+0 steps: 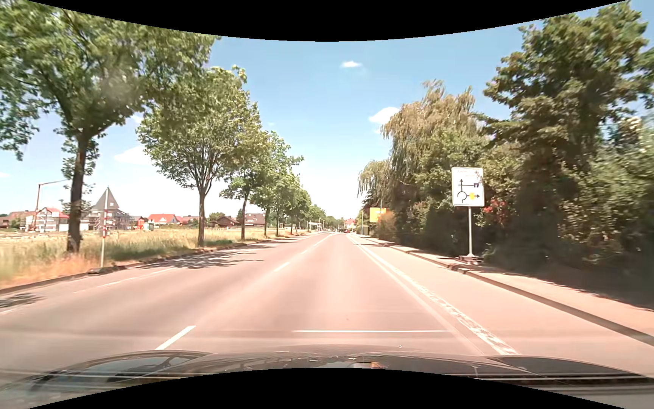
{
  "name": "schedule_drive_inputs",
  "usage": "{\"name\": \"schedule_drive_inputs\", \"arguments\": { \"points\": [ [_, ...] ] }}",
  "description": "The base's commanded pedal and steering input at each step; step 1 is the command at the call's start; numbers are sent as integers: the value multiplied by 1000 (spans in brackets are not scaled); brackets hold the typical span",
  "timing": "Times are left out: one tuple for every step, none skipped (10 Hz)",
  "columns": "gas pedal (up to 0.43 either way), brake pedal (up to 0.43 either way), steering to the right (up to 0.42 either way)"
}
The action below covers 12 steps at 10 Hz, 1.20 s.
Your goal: Follow the waypoints while adhering to traffic rules and regulations
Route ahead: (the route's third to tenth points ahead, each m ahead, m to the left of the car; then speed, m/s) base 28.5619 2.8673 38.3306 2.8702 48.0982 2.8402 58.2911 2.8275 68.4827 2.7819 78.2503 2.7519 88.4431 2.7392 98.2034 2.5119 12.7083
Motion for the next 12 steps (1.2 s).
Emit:
{"name": "schedule_drive_inputs", "arguments": {
  "points": [
    [0, 49, 0],
    [0, 55, 0],
    [0, 67, 0],
    [0, 73, 0],
    [0, 79, 0],
    [0, 85, 0],
    [0, 91, 1],
    [0, 98, 0],
    [0, 104, 0],
    [0, 98, 1],
    [0, 91, 0],
    [0, 85, 0]
  ]
}}
